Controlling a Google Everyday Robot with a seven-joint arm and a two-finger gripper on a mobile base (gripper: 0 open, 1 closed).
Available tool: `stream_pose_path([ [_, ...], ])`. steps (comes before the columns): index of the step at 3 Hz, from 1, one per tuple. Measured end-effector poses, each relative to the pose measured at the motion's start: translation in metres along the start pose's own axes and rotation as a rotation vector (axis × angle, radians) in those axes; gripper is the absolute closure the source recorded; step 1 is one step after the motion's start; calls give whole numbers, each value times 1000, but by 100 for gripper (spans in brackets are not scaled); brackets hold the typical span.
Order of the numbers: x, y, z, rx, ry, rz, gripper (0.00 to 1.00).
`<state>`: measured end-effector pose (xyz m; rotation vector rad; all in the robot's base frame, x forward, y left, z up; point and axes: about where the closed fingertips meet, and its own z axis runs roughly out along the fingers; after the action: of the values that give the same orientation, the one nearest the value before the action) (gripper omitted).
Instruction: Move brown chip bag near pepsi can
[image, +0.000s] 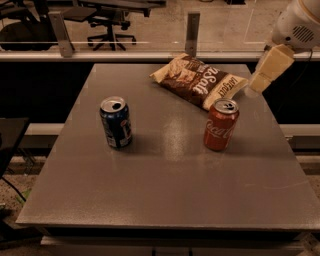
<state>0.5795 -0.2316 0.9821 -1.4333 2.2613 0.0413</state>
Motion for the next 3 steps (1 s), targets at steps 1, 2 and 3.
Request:
stream_pose_path([
  [1, -10, -22, 19, 0, -7, 24, 0],
  [2, -19, -47, 44, -3, -11, 58, 0],
  [3, -20, -69, 68, -3, -8, 102, 0],
])
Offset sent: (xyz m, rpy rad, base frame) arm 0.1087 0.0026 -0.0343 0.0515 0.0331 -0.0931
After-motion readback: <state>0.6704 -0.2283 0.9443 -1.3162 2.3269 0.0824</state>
